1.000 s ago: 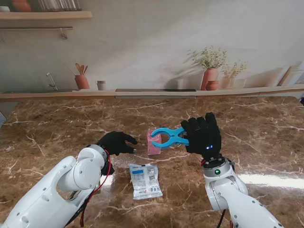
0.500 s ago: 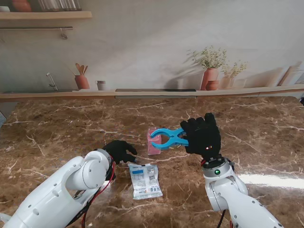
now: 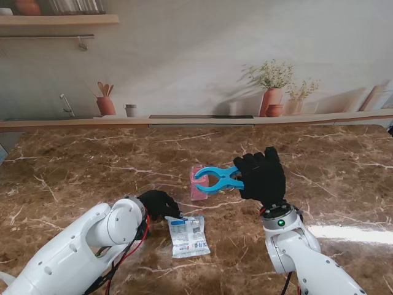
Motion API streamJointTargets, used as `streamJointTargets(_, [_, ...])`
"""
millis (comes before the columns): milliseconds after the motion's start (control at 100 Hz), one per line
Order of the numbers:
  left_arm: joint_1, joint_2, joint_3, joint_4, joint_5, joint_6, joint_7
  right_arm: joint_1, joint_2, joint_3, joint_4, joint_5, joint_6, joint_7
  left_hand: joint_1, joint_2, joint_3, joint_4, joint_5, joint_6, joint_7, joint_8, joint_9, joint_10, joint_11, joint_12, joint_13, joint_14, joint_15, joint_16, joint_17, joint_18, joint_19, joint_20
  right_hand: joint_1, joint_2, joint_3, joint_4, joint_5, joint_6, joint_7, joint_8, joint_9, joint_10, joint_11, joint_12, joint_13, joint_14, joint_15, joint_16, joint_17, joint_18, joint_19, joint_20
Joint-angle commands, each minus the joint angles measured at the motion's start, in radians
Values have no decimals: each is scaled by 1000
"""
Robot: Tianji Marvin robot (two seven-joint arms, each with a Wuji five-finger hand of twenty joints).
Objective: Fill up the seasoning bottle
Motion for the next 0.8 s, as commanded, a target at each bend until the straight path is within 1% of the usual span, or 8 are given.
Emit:
streamJointTargets(0, [-2, 8, 11, 4, 20, -10, -11, -5, 0, -1, 6, 1, 2, 12, -33, -9, -21, 25, -20, 0, 421, 14, -31, -15, -13, -15, -29, -6, -18, -6, -30, -2, -19, 2, 102, 91, 19, 47, 218, -213, 710, 133, 195, -126, 678, 162, 10, -67, 4, 27, -9, 13, -12, 14])
streamJointTargets(20, [-4, 9, 14, 5, 24, -13, -14, -5, 0, -1, 6, 1, 2, 12, -6, 2, -82, 39, -21, -1, 416, 29, -35, -16, -13, -22, -33, -6, -29, 2, -33, -4, -37, 21, 102, 92, 18, 47, 217, -213, 710, 133, 195, -126, 678, 162, 10, -67, 3, 27, -10, 13, -13, 14])
streamJointTargets(40, [-5, 10, 17, 6, 27, -15, -17, -4, 0, -1, 6, 1, 2, 12, 2, 1, -99, 42, -22, -3, 415, 33, -41, -17, -16, -24, -40, -8, -35, 3, -43, -6, -47, 24, 102, 92, 18, 47, 217, -213, 710, 134, 194, -126, 677, 162, 9, -67, 2, 27, -10, 13, -13, 14])
streamJointTargets(160, [-16, 15, 38, 16, 45, -23, -31, -3, -1, -1, 8, 3, 2, 10, 25, -23, -95, 47, -34, 0, 429, 44, -56, -21, -19, -23, -54, -15, -46, -1, -59, -10, -65, 19, 101, 95, 16, 46, 214, -213, 710, 136, 190, -126, 674, 162, 5, -68, -3, 25, -11, 12, -16, 13])
streamJointTargets(410, [-33, 17, 74, 35, 35, -25, -39, 0, -2, -3, 11, 7, 7, 6, -2, -58, -24, 42, -42, 10, 535, 132, -95, -26, -24, -17, -121, -25, -93, -6, -128, -20, -137, 10, 101, 113, 7, 47, 204, -215, 710, 145, 181, -127, 667, 162, -3, -69, -13, 22, -17, 10, -24, 11])
streamJointTargets(570, [-41, 20, 90, 36, 41, -26, -51, 1, -3, -5, 13, 9, 10, 5, -25, -110, 61, 35, -65, -13, 615, 219, -109, -25, -21, -9, -152, -34, -112, -4, -156, -22, -171, 11, 101, 122, 2, 49, 201, -216, 710, 150, 176, -128, 665, 162, -7, -69, -17, 21, -20, 9, -27, 10])
streamJointTargets(600, [-42, 21, 93, 37, 42, -27, -54, 1, -3, -5, 14, 9, 11, 5, -58, -147, 151, 22, -69, -15, 624, 250, -113, -27, -22, -8, -155, -35, -115, -1, -156, -22, -174, 16, 101, 123, 1, 49, 201, -216, 710, 151, 175, -128, 664, 162, -8, -69, -18, 21, -21, 9, -27, 10])
streamJointTargets(790, [-63, 29, 128, 43, 60, -38, -78, 4, -4, -6, 17, 11, 14, 1, 12, -258, 239, -40, -100, -51, 750, 337, -111, -49, -5, 2, -153, -56, -119, 1, -166, -44, -180, 22, 102, 131, -6, 51, 194, -219, 710, 158, 169, -129, 660, 161, -14, -69, -24, 19, -25, 9, -31, 9])
